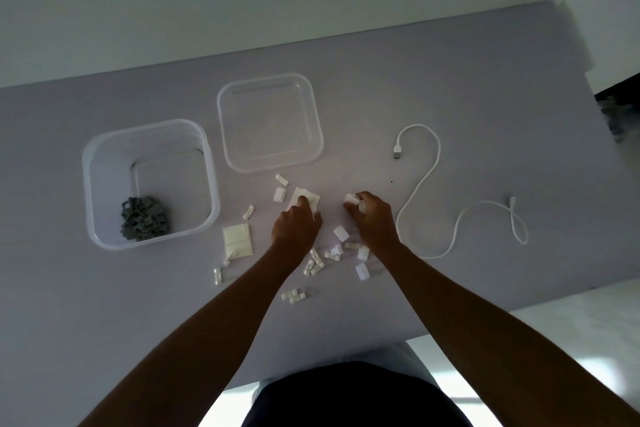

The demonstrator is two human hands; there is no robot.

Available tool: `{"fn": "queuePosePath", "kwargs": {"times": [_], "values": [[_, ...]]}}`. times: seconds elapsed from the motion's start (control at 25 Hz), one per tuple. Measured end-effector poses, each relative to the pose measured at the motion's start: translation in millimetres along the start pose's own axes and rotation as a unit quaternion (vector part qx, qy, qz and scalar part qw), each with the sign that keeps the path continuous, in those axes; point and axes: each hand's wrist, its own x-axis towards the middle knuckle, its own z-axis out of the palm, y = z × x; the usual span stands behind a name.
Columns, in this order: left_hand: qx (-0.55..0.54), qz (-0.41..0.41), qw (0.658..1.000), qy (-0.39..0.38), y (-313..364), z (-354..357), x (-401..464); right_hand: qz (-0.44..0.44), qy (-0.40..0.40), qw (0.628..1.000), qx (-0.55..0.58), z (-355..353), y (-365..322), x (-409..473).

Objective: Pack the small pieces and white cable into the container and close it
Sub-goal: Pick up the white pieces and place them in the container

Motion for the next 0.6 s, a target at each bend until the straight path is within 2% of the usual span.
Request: {"fn": "queuePosePath", "kwargs": {"times": [0.12,0.2,0.24,0.32,0.4,0.44,0.52,0.6], "values": [[-0.002,0.014,1.000,0.000,-2.8,3.2,-1.1,0.050,0.031,0.996,0.068,-7.0,-2.8,-2.5],[-0.021,0.009,1.000,-0.017,-8.2,2.2,-2.8,0.108,-0.013,0.977,0.182,-10.0,-10.6,-5.1],[-0.040,0.004,0.999,-0.031,-12.7,1.1,-3.8,0.147,-0.049,0.950,0.270,-12.5,-17.4,-7.2],[-0.110,-0.011,0.992,-0.065,-20.5,-6.3,-7.0,0.212,-0.134,0.860,0.444,-18.1,-31.1,-11.0],[-0.214,-0.038,0.973,-0.073,-28.0,-20.7,-12.3,0.226,-0.207,0.780,0.545,-21.0,-44.4,-13.6],[-0.272,-0.059,0.958,-0.065,-31.8,-31.3,-16.1,0.219,-0.234,0.761,0.564,-19.5,-51.3,-14.3],[-0.368,-0.092,0.924,-0.048,-39.9,-54.2,-25.1,0.207,-0.270,0.751,0.566,-14.8,-66.6,-17.6],[-0.419,-0.101,0.901,-0.040,-54.6,-78.0,-33.4,0.197,-0.294,0.759,0.546,-6.1,-85.5,-20.5]]}}
